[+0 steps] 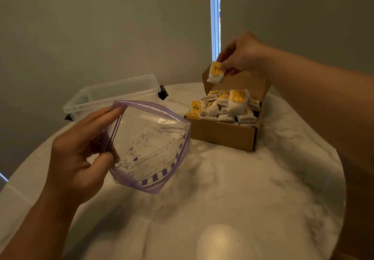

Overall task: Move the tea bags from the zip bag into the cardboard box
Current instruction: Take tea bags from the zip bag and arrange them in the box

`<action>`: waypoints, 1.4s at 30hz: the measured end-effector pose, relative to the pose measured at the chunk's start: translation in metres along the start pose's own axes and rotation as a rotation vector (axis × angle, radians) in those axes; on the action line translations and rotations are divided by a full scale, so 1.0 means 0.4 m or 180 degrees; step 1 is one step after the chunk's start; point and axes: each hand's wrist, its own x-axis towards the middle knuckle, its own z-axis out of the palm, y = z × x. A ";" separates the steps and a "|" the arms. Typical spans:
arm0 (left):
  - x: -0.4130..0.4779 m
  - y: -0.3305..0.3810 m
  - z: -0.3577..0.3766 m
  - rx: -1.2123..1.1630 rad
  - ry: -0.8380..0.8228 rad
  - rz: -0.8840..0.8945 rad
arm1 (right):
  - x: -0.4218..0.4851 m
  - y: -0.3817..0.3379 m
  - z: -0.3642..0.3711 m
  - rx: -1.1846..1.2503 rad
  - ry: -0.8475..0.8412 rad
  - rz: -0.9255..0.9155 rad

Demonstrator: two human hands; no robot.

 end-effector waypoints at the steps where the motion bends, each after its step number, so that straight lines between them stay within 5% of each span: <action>1: 0.000 0.000 0.000 0.0020 -0.0010 -0.0004 | 0.000 0.000 0.001 -0.0023 -0.0054 0.0016; 10: 0.001 0.001 -0.001 0.0135 -0.0020 0.0012 | -0.007 0.013 0.009 -0.0191 -0.0601 0.0266; 22: -0.002 -0.021 -0.003 -0.0074 -0.0031 -0.0130 | 0.019 0.051 0.021 -0.1247 -0.0484 0.0073; 42: -0.001 -0.009 0.001 -0.0032 0.0031 -0.0052 | 0.004 0.069 0.017 -0.1461 -0.0547 0.0151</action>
